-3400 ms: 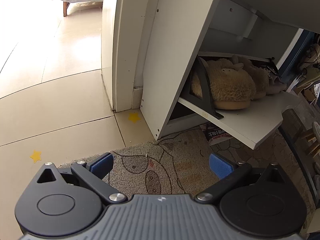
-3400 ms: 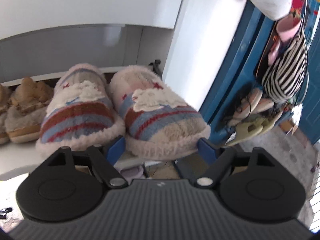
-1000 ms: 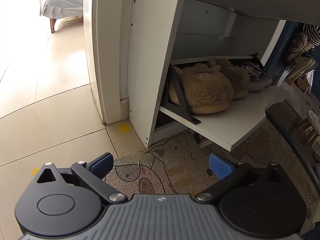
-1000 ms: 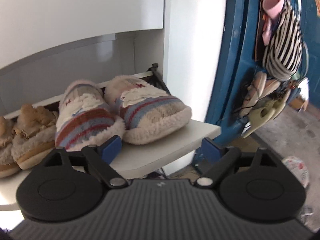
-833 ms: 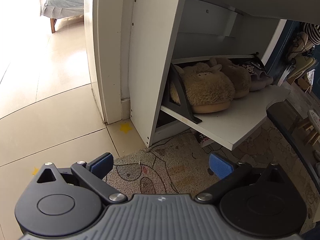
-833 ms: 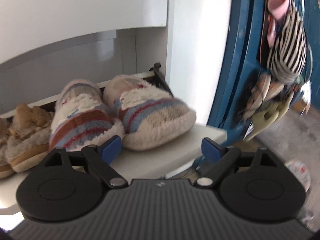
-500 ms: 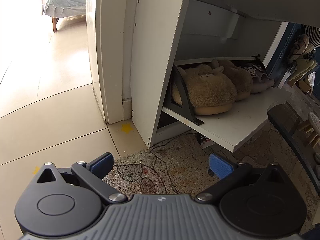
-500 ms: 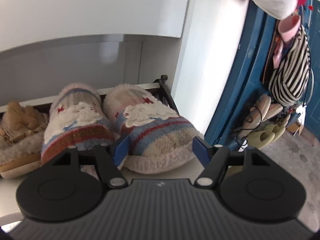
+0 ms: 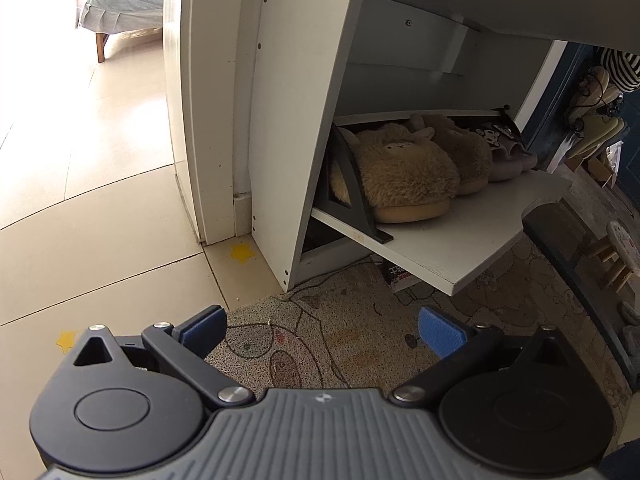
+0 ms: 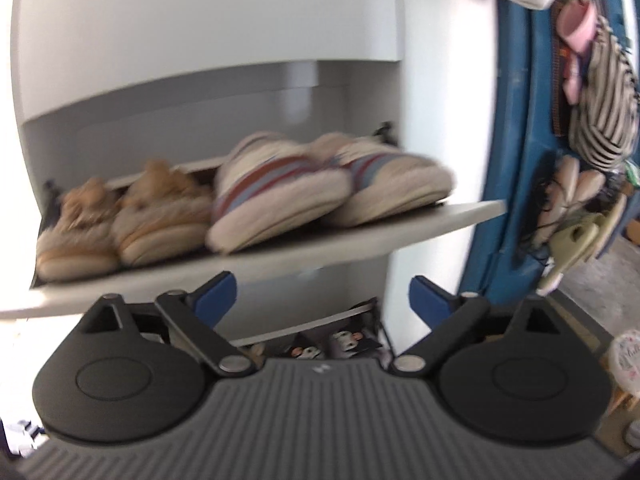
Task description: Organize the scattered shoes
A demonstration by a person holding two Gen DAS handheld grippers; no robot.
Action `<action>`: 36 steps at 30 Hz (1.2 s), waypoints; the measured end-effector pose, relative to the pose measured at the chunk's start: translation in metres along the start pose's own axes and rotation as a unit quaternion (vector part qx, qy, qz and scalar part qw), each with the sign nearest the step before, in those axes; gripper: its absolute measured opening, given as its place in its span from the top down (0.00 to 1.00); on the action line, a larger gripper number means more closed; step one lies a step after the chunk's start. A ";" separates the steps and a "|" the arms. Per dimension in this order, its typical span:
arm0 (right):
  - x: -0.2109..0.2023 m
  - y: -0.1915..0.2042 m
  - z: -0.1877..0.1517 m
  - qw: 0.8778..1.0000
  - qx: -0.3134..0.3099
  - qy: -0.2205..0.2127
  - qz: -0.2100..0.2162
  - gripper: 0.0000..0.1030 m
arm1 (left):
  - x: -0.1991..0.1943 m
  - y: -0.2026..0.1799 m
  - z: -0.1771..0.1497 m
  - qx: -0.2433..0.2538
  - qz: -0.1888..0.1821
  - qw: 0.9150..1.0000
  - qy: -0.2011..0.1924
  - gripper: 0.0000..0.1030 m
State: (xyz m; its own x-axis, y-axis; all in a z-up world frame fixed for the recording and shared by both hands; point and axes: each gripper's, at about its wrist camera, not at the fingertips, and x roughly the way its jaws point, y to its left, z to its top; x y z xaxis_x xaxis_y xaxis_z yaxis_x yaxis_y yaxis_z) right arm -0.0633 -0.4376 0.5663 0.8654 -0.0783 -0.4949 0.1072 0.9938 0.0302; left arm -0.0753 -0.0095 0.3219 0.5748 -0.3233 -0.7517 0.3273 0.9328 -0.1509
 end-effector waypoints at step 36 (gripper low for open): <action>0.031 0.067 -0.008 0.997 -0.057 0.001 0.044 0.00 | 0.048 -0.058 0.007 0.050 -0.026 0.998 0.027 0.00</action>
State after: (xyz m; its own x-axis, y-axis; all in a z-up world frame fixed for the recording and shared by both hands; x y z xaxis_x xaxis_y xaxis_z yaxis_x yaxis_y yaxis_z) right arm -0.0332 -0.3733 0.5456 0.8677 0.0098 -0.4969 -0.0259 0.9993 -0.0256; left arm -0.0613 -0.0799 0.2995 0.5151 -0.3587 -0.7785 0.4299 0.8939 -0.1274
